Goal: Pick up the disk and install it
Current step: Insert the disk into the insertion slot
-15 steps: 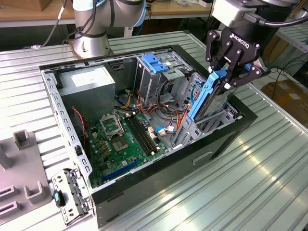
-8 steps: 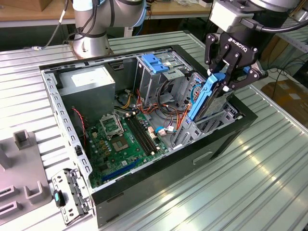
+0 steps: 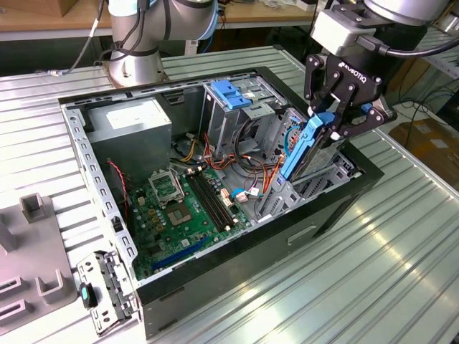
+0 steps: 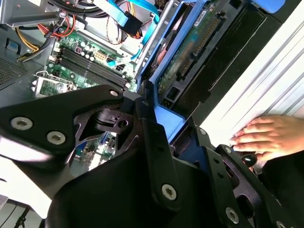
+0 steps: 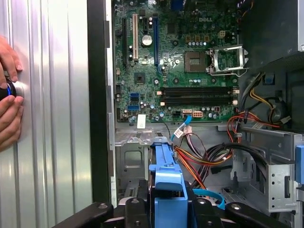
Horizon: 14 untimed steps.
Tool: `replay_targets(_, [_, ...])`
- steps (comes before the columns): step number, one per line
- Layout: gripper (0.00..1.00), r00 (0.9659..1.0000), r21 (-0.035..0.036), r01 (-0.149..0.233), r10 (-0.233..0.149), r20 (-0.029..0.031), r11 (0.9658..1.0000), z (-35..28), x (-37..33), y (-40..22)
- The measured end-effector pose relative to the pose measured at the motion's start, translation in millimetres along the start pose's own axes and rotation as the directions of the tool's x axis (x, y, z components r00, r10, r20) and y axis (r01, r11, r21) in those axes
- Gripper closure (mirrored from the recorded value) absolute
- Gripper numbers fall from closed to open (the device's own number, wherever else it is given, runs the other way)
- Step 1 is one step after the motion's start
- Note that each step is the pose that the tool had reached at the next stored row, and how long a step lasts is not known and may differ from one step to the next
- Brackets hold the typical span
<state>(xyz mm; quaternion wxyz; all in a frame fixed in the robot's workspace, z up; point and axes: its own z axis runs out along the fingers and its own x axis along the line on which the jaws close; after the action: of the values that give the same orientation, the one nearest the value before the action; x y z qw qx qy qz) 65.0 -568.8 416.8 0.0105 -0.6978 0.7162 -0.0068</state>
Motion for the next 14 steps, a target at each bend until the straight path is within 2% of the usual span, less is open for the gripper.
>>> replay_targets(3, [0.62, 1.0, 0.0, 0.0, 0.0, 0.0002, 1.0, 0.1, 0.0, 0.0])
replay_targets(4, [0.56, 1.0, 0.0, 0.0, 0.0, 0.0003, 1.0, 0.1, 0.1, 0.0])
replay_targets(9, [0.56, 1.0, 0.0008, 0.0, 0.0, -0.0001, 1.0, 1.0, 0.1, 0.0])
replay_targets(10, [0.57, 1.0, 0.0011, 0.0, 0.0, -0.0001, 1.0, 2.4, 0.1, 0.0])
replay_targets(11, [0.64, 1.0, 0.0013, 0.0, 0.0, -0.0002, 1.0, 4.1, 0.2, 0.0])
replay_targets(12, [0.64, 1.0, 0.0013, 0.0, 0.0, -0.0003, 1.0, 5.8, 0.3, 0.1])
replay_targets(13, [0.7, 1.0, 0.0013, 0.0, 0.0, -0.0004, 1.0, 8.4, 0.5, 0.2])
replay_targets(14, [0.7, 1.0, 0.0014, 0.0, 0.0, -0.0003, 1.0, 9.9, 0.6, 0.2])
